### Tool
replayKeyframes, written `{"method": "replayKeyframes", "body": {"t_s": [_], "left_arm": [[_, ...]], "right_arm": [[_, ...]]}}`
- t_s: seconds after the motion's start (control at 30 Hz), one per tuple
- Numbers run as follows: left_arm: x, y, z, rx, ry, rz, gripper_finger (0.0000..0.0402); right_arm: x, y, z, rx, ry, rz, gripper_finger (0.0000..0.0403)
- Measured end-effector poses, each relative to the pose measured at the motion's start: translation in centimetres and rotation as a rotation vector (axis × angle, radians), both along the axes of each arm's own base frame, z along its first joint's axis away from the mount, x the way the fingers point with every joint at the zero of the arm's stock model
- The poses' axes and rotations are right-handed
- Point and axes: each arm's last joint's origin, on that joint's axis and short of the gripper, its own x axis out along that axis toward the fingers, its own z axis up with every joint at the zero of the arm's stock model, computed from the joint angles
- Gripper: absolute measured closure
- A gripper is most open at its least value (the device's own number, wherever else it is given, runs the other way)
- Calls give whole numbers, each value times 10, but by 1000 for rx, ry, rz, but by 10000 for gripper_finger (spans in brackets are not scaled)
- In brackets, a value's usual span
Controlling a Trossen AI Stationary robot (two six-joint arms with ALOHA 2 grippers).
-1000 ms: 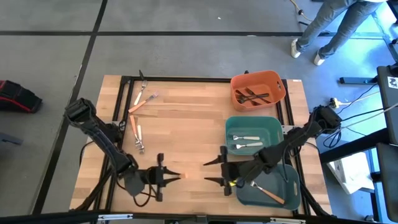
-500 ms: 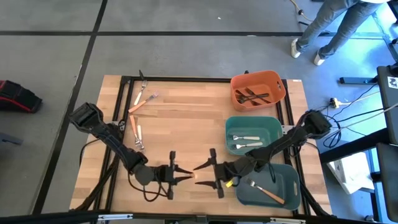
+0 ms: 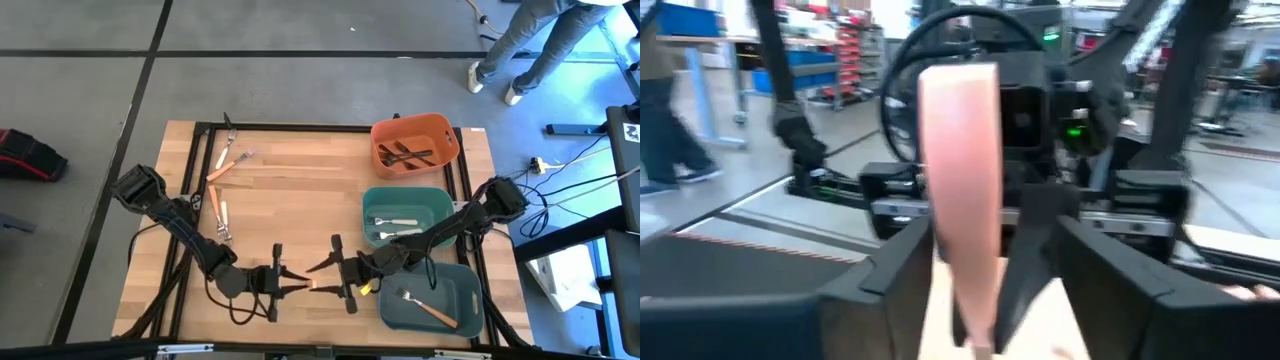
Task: Sort silverware by color (type)
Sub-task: Put the orange fork into the dark blue bin
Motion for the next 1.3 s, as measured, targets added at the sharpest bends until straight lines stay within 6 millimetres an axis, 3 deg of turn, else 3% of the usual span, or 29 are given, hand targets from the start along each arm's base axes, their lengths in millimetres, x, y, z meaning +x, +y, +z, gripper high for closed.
{"method": "replayKeyframes", "body": {"t_s": [0.23, 0.37, 0.53, 0.7, 1.13, 1.3], "left_arm": [[2, 2, -1, -21, 7, 6, 360], [2, 2, -1, -17, 10, -12, 350], [2, 1, 0, -2, 8, -33, 327], [0, 0, -1, 16, 16, -24, 321], [-4, -5, -3, 18, 28, -41, 320], [-4, -5, -3, 16, 28, -46, 320]], "right_arm": [[4, 3, -3, -34, -15, 7, 334], [4, 3, -3, -57, -20, 9, 374], [2, 2, -2, -81, 20, 6, 364], [-11, 1, 15, -105, 60, -37, 353], [-78, -9, 63, -33, 335, -10, 359], [-102, -17, 92, -54, 378, -81, 358]]}}
